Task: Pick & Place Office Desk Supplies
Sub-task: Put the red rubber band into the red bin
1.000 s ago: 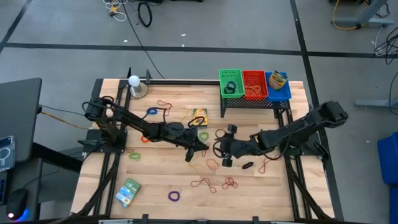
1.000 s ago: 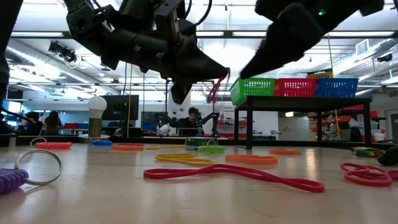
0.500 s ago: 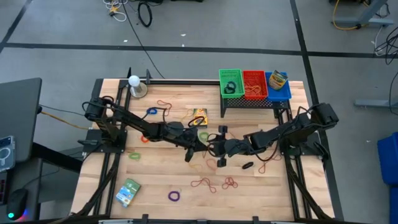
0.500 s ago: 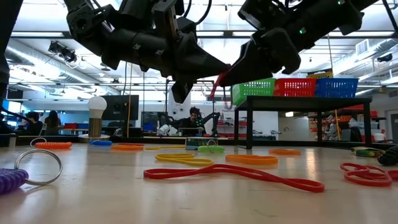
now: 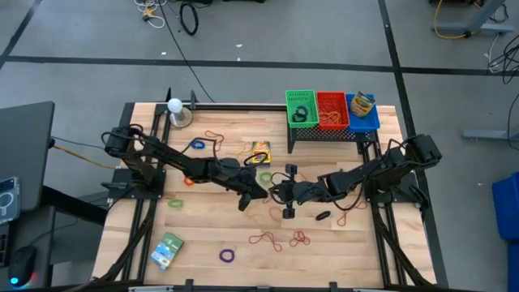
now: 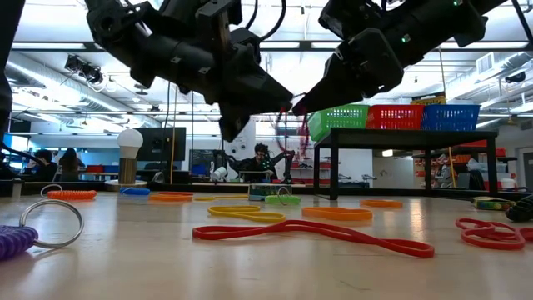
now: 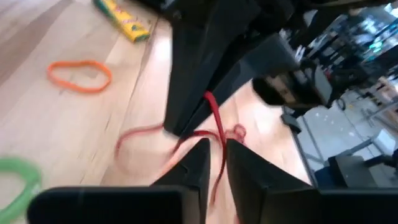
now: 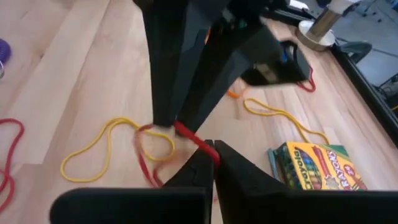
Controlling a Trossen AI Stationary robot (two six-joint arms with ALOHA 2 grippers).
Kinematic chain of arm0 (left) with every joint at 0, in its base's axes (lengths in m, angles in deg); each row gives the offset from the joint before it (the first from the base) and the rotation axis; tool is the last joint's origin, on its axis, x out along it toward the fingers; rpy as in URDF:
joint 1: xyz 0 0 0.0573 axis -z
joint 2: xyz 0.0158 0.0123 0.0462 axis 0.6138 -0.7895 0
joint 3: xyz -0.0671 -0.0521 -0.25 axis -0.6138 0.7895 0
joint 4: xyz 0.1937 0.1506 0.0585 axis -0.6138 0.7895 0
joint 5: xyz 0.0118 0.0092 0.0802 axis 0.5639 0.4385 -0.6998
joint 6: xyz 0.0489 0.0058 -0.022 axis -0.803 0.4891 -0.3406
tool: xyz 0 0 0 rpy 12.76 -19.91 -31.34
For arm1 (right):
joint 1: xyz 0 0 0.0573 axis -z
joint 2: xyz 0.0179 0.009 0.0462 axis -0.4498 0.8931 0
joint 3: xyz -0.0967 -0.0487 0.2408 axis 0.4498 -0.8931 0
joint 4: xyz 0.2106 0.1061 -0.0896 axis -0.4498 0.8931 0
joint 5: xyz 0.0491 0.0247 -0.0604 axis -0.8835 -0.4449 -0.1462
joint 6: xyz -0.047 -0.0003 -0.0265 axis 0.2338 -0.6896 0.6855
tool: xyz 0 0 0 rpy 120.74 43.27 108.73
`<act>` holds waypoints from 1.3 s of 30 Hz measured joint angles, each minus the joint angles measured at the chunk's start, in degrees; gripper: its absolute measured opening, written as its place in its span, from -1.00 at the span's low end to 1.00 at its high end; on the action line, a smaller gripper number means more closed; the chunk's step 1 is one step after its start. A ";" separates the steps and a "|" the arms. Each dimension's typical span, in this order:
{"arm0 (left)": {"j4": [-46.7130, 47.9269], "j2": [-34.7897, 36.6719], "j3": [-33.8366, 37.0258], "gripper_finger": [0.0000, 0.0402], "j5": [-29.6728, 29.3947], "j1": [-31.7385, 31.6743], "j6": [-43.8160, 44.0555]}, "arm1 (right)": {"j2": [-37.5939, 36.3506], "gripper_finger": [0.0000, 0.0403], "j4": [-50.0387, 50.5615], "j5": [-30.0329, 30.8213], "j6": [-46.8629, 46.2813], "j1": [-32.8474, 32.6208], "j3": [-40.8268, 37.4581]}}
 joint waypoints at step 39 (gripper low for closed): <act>-2.22 13.72 15.06 -0.92 -21.59 -0.49 -0.25 | -19.04 -0.99 68.93 13.94 -5.53 24.34 39.23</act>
